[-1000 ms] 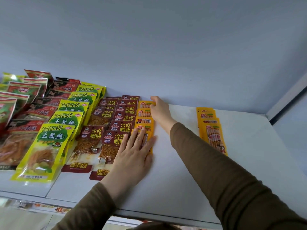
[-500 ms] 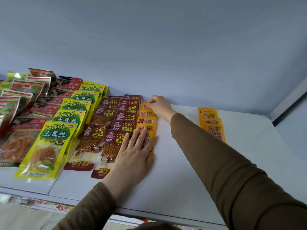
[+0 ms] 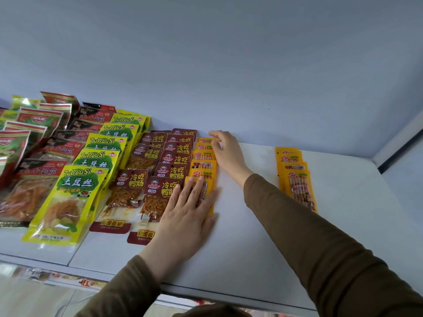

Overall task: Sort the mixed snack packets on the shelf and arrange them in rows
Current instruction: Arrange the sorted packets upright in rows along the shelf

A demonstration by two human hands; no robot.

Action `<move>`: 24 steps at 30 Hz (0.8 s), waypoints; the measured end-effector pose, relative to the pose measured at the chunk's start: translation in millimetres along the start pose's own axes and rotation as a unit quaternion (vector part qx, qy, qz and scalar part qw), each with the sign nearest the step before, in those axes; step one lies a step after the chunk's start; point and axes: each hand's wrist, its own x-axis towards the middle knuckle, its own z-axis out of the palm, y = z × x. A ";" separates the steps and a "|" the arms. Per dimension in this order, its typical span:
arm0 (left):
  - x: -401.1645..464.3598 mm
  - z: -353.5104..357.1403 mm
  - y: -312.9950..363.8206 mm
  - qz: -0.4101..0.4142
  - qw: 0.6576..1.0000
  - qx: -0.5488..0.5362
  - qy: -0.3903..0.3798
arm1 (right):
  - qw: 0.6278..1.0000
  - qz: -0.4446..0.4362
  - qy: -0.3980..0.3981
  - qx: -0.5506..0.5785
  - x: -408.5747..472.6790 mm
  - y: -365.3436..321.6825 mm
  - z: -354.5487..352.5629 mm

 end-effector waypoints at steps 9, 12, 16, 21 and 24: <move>1.3 -2.3 4.4 -0.019 0.999 0.033 -0.001 | 0.973 -0.064 -0.139 -0.173 -26.0 -7.6 1.1; 2.5 -12.1 11.3 -0.004 0.999 0.042 0.000 | 0.985 -0.043 -0.107 -0.125 -33.0 -18.9 -20.7; 20.0 -22.4 38.6 0.049 0.999 -0.014 -0.003 | 0.989 -0.049 -0.009 -0.142 -49.7 -14.6 -82.5; 54.3 -23.0 90.2 0.130 0.982 -0.138 -0.011 | 0.992 0.030 0.076 -0.092 -71.9 25.1 -165.7; 83.6 -17.9 119.2 0.096 0.969 -0.229 0.000 | 0.983 0.148 0.080 -0.071 -80.7 55.5 -191.4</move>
